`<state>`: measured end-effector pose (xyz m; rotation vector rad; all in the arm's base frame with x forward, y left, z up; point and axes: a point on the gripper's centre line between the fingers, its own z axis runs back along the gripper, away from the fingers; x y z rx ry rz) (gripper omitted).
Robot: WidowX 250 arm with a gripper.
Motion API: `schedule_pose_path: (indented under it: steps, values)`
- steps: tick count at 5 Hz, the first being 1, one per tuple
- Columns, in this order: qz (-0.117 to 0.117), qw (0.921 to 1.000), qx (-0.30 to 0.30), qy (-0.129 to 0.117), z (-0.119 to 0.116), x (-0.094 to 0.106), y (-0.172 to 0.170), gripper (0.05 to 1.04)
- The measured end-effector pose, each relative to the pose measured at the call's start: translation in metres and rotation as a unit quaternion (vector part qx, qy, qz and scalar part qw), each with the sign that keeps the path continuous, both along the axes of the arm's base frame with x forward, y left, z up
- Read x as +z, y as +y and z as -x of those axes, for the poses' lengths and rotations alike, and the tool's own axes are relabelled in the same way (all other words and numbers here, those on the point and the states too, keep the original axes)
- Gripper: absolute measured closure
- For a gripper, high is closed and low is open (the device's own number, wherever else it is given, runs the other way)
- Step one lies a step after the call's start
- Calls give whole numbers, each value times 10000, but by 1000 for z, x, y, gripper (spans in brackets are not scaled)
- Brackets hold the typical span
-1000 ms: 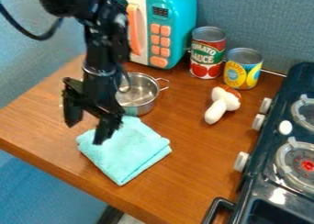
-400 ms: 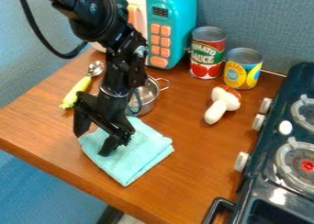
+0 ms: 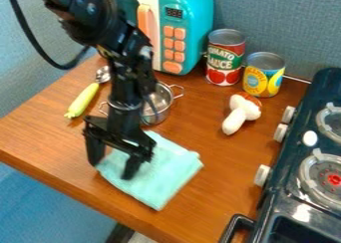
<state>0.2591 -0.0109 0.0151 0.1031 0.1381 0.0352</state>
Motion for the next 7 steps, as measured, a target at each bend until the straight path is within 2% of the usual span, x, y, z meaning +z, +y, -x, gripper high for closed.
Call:
schedule_pose_path:
  steps: [1, 3, 4, 5, 6, 7]
  values:
    - [116, 9980, -604, 137, 15, 0, -50, 83]
    - [-119, 9965, -819, 80, 21, 2, -86, 83]
    - [-326, 9979, -319, -468, 13, 29, -72, 83]
    - [-430, 9940, 371, -935, 1, 58, -42, 83]
    - [-318, 9889, 759, -1236, -11, 77, -24, 83]
    - [8, 9904, 847, -1096, -15, 88, -20, 83]
